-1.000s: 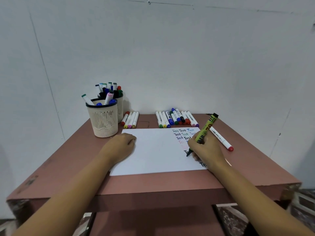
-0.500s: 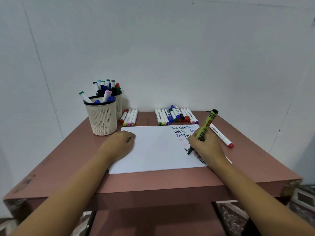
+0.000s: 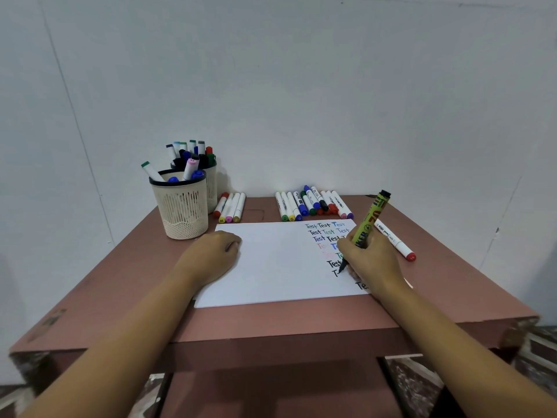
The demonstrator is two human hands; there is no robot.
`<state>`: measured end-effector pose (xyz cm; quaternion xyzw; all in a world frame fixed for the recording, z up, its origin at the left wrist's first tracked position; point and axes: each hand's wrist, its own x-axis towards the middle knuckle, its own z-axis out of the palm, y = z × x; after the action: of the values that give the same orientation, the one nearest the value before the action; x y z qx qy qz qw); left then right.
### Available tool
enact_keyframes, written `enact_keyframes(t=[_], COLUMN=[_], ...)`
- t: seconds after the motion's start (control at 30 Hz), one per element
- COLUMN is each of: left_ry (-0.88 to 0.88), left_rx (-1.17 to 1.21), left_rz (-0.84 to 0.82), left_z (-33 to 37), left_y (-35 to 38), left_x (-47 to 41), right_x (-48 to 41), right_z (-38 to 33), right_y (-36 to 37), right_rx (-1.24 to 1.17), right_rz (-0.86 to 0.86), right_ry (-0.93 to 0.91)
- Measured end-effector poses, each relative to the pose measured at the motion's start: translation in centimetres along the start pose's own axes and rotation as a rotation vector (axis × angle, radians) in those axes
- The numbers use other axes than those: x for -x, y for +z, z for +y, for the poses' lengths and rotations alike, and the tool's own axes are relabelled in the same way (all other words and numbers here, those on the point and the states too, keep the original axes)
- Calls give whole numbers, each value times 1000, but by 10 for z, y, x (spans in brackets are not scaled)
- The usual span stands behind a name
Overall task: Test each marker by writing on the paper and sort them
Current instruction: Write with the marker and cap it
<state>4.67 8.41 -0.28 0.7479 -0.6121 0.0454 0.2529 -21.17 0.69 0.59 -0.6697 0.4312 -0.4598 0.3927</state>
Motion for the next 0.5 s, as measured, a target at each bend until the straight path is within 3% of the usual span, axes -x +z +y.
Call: enact_keyframes(t=[0.5], left_ry=[-9], left_rx=[9], left_rz=[11], left_z=[2], left_y=[0], left_x=[0], right_x=[-3], right_z=[4], right_y=[-1], right_rx=[9], right_rz=[34], right_ry=[-18])
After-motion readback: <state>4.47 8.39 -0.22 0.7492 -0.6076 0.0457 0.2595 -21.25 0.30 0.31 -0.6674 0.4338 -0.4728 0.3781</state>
